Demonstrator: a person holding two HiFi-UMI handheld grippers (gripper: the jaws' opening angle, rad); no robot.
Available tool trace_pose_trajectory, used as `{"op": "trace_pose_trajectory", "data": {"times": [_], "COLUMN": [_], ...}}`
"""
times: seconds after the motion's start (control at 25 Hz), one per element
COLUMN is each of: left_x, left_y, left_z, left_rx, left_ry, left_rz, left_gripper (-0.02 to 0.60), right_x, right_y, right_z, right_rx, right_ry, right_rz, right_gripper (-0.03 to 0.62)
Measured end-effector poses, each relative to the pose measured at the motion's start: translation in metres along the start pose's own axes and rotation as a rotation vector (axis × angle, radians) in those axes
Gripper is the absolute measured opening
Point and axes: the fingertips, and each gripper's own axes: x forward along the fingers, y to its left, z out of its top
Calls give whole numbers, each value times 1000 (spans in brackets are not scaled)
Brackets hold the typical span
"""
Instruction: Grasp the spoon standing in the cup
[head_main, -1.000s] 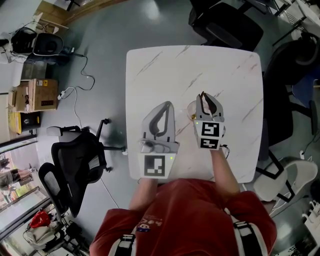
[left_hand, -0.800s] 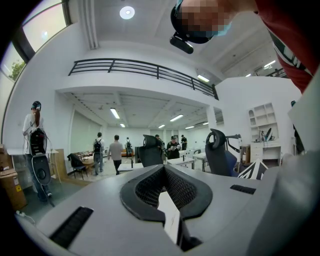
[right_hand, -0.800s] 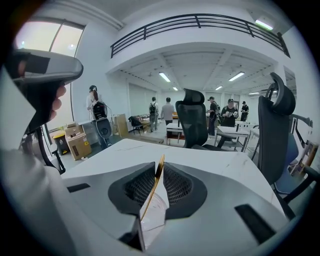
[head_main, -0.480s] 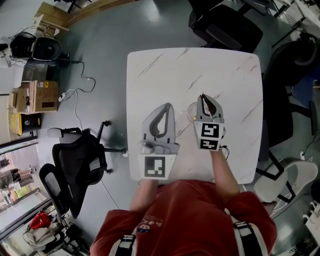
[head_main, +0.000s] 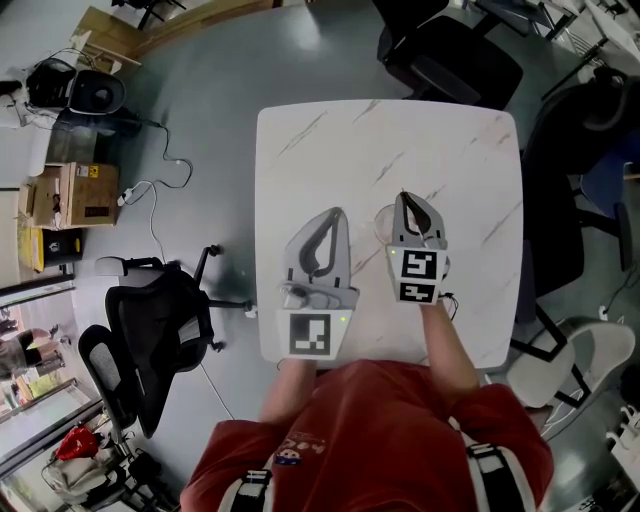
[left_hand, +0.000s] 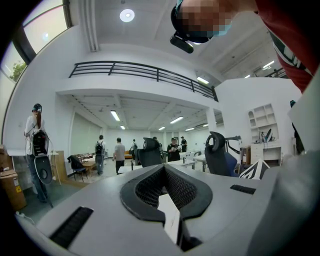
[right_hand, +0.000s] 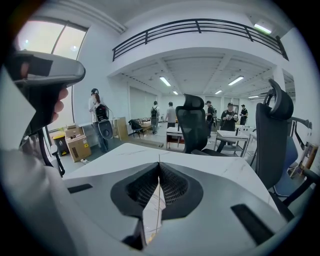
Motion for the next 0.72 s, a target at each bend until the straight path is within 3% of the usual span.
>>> {"op": "trace_pose_trajectory", "data": {"times": [0.72], "left_x": [-29], "left_y": [-7], "left_z": [26], "left_rx": [6], "left_ry": [-63], "left_rz": [-1], "left_gripper": [9], "right_x": [-32], "right_y": [10], "right_z": [22], "right_rx": [-33], "right_ry": [-69], "right_rz": [-12], "right_gripper": [17]}}
